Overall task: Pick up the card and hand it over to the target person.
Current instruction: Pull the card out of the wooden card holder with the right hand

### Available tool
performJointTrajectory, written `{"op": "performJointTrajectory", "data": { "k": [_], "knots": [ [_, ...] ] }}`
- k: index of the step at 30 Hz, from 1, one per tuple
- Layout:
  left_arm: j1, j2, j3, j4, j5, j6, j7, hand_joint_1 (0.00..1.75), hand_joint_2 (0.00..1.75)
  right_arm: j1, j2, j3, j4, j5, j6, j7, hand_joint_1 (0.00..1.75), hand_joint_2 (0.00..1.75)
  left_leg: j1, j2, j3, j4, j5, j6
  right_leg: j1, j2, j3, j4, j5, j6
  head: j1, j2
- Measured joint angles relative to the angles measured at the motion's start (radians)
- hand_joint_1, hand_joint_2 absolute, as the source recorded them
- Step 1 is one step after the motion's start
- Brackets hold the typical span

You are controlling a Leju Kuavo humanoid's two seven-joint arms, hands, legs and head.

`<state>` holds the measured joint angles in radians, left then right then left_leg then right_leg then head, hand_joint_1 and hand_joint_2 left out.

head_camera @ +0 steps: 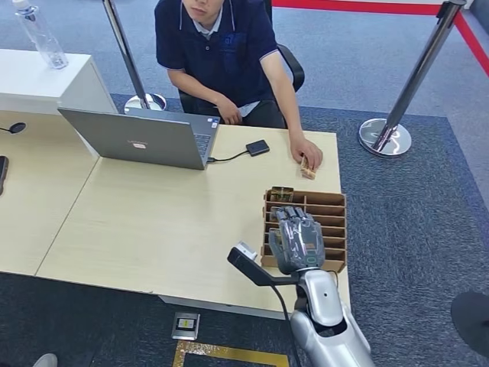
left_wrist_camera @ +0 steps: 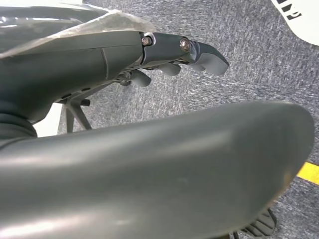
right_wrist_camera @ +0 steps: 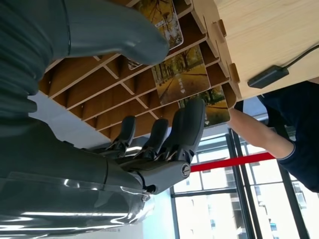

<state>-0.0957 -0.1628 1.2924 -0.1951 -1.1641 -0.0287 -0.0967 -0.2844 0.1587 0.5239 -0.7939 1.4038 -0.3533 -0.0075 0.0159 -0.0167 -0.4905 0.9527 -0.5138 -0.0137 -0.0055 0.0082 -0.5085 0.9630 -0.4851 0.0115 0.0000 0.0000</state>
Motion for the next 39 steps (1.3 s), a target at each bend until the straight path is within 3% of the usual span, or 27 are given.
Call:
{"op": "performJointTrajectory", "data": {
  "k": [9, 16, 23, 39],
  "knots": [
    [0.000, 0.001, -0.001, 0.001, -0.001, -0.001, -0.001, 0.00, 0.00, -0.032, 0.012, -0.021, 0.091, -0.007, -0.017, -0.002, 0.93, 1.75, 0.000, -0.001, 0.000, 0.000, -0.001, 0.000, 0.000, 0.000, 0.001, 0.000, -0.001, 0.000, 0.000, 0.000],
    [0.000, 0.002, -0.001, 0.002, -0.002, 0.000, -0.002, 0.00, 0.00, -0.051, 0.021, -0.041, 0.152, -0.010, -0.047, -0.008, 0.88, 1.75, 0.000, -0.002, 0.001, 0.000, -0.001, -0.001, 0.000, 0.000, 0.001, 0.000, -0.001, 0.000, 0.000, 0.000],
    [0.000, 0.002, -0.002, 0.001, -0.004, 0.000, 0.002, 0.00, 0.00, -0.051, 0.022, -0.061, 0.158, -0.001, -0.054, -0.010, 0.80, 1.75, 0.000, -0.001, 0.000, 0.001, -0.001, 0.000, 0.000, 0.000, 0.000, 0.000, -0.001, 0.000, 0.000, 0.000],
    [0.000, 0.007, -0.008, 0.001, -0.012, -0.004, -0.001, 0.00, 0.00, -0.033, 0.017, -0.086, 0.140, 0.010, -0.057, -0.003, 0.97, 1.75, 0.000, -0.002, 0.000, 0.001, -0.001, 0.000, 0.000, -0.001, 0.001, 0.000, -0.001, 0.000, 0.000, 0.000]
  ]
}}
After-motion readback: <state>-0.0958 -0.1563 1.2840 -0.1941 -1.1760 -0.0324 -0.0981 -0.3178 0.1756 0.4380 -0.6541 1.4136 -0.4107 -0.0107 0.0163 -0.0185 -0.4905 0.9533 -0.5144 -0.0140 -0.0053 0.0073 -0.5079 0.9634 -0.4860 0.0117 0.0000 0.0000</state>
